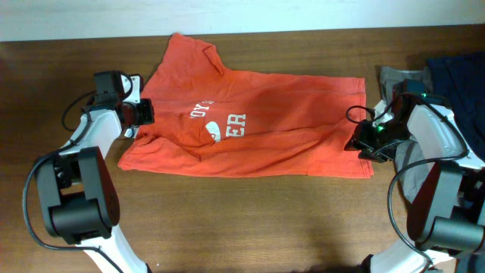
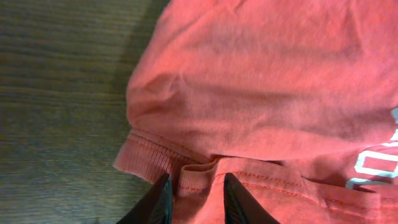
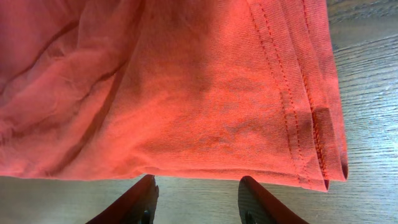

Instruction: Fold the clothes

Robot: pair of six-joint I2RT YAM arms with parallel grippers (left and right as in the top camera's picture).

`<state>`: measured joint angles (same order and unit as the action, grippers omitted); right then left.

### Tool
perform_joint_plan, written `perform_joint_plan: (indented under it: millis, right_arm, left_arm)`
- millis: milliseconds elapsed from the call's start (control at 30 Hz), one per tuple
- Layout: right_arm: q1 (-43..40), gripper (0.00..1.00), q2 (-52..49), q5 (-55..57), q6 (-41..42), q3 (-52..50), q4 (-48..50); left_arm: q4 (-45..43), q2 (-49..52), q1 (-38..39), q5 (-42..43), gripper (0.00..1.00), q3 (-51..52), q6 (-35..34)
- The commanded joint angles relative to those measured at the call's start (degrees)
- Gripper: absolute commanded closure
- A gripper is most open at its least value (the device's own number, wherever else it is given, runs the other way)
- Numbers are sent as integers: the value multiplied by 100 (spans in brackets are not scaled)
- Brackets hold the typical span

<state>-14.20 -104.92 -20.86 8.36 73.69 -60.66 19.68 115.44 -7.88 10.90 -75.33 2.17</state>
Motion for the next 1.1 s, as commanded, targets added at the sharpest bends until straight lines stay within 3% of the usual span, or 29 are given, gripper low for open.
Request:
perform_joint_plan:
  millis: [0,100,167,200,633,1067]
  right_arm:
    - [31,53,96,52,-63,57,-7]
    - [31,53,96,52,-63,57,-7]
    - [31,53,96,52,-63,57,-9]
    - [31,53,96,52,-63,57,-9]
    - [31,53,96,55,-66,57,-7]
    - [31,52,96,55,-66,57,0]
  left_arm:
    - [24,168,0,223,75,-85,87]
    - [24,136,0,350,84,-92,87]
    - [59,57,0,348,98,-96,87]
    - [74,7,0,348,100,-96,87]
    - [590,-1185,-4,262,100,-328,94]
    - [841,-1226,-15,118,98,-326,264]
